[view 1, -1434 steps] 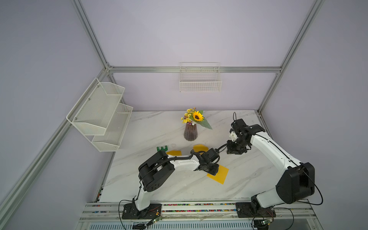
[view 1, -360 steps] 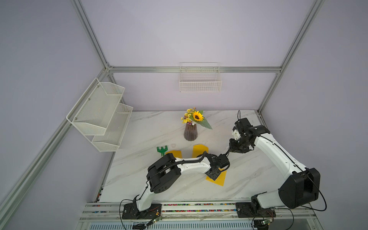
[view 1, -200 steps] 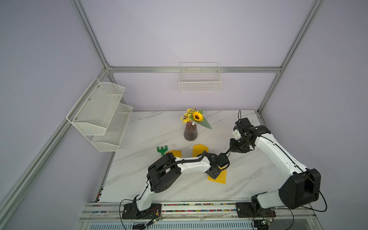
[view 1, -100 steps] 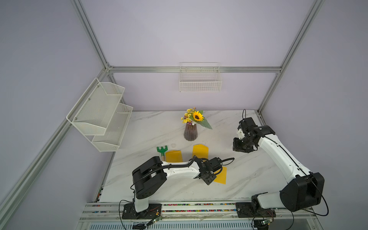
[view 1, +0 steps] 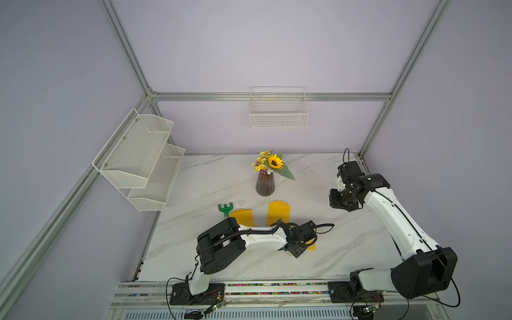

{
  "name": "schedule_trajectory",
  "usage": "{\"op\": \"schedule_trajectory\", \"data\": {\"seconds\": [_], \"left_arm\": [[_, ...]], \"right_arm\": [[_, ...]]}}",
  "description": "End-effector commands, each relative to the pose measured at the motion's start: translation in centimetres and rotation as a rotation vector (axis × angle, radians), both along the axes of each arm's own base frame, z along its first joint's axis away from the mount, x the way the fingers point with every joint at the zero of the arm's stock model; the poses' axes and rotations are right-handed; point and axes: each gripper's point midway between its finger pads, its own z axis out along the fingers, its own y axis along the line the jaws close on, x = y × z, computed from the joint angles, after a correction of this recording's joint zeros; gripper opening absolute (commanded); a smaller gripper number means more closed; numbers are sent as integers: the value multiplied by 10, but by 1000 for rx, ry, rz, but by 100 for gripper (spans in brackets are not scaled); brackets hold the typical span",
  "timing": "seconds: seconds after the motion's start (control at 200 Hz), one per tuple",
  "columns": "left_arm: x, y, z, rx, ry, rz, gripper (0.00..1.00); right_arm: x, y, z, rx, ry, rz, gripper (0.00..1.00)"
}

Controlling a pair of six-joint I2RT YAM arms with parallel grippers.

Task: Seal the envelope with a glue stick
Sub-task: Move the envelope to the center of the board.

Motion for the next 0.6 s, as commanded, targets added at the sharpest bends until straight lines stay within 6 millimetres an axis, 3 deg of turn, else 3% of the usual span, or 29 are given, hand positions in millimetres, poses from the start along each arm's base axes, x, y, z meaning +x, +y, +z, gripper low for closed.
{"op": "schedule_trajectory", "data": {"seconds": [0.0,0.23,0.47,0.595], "left_arm": [[11,-5,-9,26,-31,37,59],[21,-37,-19,-1,-34,-50,59],[53,-58,-28,-28,-56,-103,58],[61,-68,-10,-58,-93,-128,57]], "right_arm": [[1,-20,30,-68,-94,-60,0],[-2,-26,40,-86,-121,-75,0],[-2,-28,43,-92,-129,-79,0],[-2,-28,45,-95,-134,-80,0]]}}
